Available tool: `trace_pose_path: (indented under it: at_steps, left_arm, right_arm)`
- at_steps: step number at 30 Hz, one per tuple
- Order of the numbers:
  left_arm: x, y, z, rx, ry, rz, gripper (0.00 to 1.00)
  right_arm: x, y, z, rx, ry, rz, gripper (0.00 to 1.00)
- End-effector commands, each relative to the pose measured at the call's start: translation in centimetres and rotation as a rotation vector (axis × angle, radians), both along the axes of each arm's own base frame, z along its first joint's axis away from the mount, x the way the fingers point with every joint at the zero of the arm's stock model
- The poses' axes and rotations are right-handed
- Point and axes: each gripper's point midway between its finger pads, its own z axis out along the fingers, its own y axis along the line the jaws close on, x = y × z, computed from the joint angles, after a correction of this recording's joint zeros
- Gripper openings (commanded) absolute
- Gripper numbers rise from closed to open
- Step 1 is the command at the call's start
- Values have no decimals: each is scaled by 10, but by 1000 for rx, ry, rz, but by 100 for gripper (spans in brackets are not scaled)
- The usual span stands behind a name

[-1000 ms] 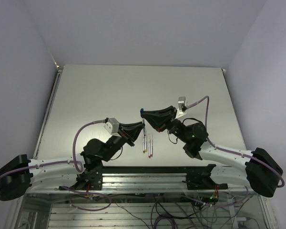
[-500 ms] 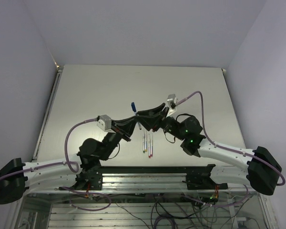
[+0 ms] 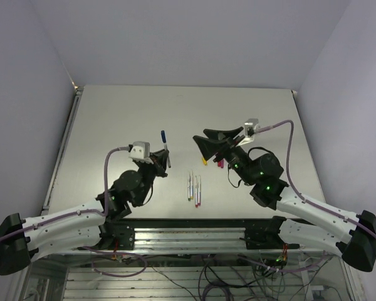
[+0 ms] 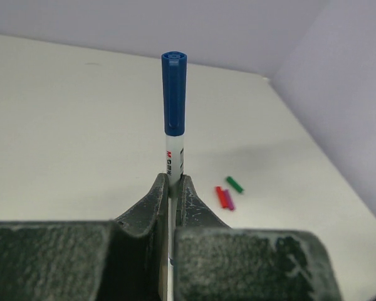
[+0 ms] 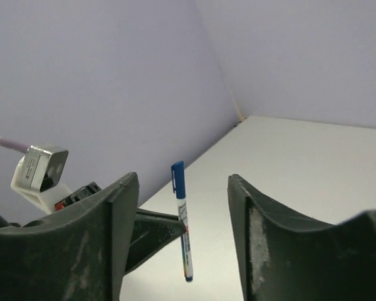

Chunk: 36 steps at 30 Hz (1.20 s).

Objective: Insert the pens into the pen caps

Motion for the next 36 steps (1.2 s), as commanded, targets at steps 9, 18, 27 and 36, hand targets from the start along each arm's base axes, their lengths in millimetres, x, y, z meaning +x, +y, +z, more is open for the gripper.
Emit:
trace_pose_path:
  at_steps: [9, 18, 27, 36]
  left_arm:
    - [79, 46, -58, 205, 298, 146, 7]
    - [126, 48, -122, 257, 499, 132, 7]
    - [155, 57, -179, 370, 706, 167, 7]
    - [162, 65, -217, 414, 811, 218, 7]
  right_arm:
    - [62, -104, -42, -137, 233, -662, 63]
    - [71, -131, -97, -322, 336, -857, 59]
    - [68, -129, -127, -381, 400, -836, 81]
    - [61, -128, -140, -350, 434, -796, 83]
